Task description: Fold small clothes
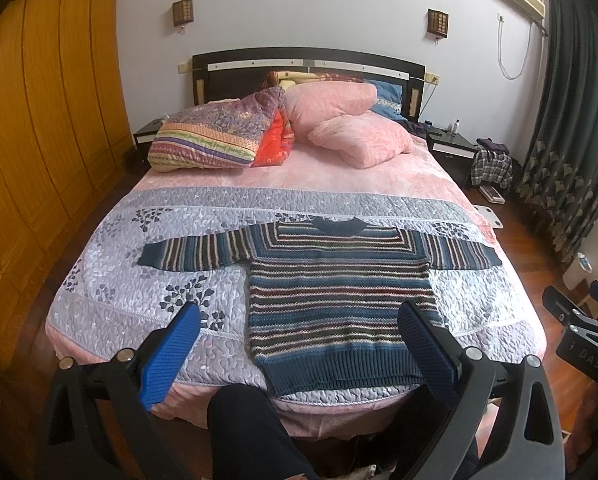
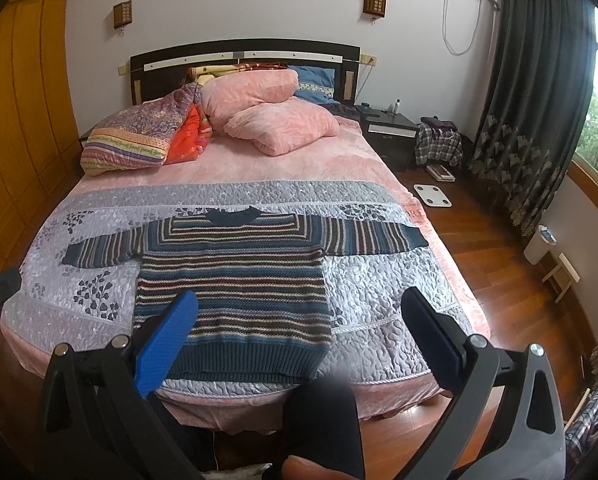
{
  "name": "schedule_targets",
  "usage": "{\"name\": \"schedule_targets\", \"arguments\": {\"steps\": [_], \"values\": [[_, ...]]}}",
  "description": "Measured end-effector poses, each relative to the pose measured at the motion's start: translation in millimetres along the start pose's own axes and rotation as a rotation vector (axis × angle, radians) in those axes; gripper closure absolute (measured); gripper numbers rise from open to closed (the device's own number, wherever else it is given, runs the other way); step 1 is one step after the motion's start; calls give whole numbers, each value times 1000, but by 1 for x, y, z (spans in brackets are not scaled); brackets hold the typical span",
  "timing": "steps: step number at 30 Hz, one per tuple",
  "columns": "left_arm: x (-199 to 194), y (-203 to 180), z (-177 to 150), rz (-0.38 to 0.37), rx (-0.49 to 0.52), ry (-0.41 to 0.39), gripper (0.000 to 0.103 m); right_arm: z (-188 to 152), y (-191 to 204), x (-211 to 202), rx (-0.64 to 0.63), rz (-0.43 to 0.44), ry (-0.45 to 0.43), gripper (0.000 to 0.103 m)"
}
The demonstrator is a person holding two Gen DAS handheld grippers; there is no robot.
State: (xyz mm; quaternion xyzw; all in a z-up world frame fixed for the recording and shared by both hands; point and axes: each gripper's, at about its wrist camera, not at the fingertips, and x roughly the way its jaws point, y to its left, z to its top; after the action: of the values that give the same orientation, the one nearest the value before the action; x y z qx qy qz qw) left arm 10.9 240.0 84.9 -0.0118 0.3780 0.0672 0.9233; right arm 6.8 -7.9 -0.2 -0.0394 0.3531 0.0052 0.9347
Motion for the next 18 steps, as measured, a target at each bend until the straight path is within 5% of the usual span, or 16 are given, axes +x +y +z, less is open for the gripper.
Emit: {"name": "schedule_targets", "arguments": {"steps": [11, 16, 18], "values": [[34, 0, 12, 2, -10, 64, 4, 11, -8, 36, -4, -3, 47, 3], [61, -2, 13, 14, -7, 94, 4, 12, -33, 76, 24, 139, 19, 3], [76, -4, 14, 17, -2, 90, 4, 16, -45, 105, 37, 132, 75, 3]]}}
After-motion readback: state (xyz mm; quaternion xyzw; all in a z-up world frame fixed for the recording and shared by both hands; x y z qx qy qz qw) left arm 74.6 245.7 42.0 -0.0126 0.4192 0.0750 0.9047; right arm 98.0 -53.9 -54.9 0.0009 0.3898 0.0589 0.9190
